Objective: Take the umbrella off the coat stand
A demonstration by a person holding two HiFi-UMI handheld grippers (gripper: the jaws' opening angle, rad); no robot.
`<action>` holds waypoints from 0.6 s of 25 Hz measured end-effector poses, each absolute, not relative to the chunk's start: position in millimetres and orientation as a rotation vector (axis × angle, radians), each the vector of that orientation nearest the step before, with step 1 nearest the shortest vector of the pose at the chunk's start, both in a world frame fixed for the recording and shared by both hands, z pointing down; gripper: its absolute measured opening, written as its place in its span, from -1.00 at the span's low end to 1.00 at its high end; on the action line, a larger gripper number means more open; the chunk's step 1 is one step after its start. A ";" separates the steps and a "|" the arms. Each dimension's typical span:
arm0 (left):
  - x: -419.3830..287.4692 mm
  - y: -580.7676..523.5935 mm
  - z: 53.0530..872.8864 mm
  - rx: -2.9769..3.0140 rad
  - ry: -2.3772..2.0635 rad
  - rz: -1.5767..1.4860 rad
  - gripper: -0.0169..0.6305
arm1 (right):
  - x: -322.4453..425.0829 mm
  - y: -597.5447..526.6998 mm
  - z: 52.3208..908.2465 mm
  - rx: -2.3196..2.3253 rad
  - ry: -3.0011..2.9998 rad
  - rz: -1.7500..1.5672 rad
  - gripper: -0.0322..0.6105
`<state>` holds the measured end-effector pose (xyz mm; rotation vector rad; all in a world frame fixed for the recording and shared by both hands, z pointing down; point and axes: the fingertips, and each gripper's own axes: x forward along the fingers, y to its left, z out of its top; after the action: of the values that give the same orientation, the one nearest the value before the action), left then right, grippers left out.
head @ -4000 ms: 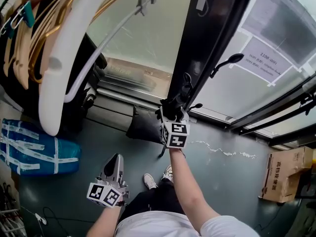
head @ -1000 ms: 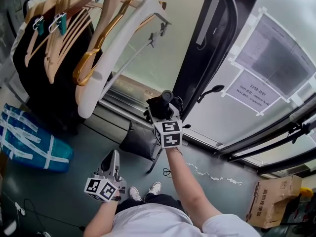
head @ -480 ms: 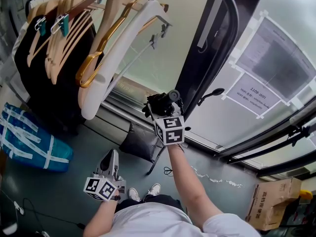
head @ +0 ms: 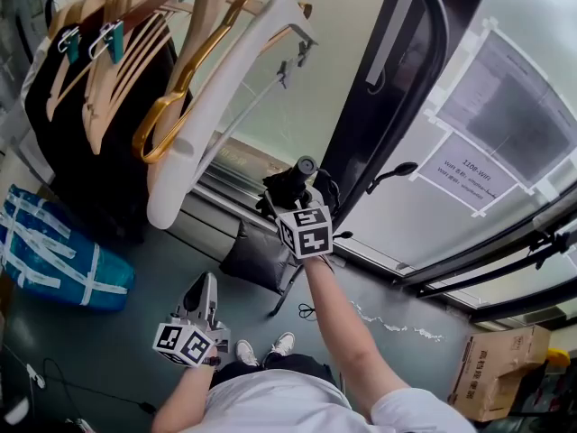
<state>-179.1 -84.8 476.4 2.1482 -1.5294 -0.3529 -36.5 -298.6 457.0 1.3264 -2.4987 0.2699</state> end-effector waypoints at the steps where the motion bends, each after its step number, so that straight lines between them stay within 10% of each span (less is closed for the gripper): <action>1: -180.4 -84.8 477.0 2.145 -1.533 -0.351 -0.87 | -35.3 -301.0 454.7 1.335 -2.499 0.265 -0.11; 15: -178.9 -96.8 476.6 2.150 -1.514 -0.365 -0.87 | -26.4 -295.5 415.8 1.361 -2.573 0.226 -0.11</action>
<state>-178.9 -96.8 476.6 2.1504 -1.5138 -0.3655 -26.4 -295.5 415.8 1.3606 -2.5729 0.2263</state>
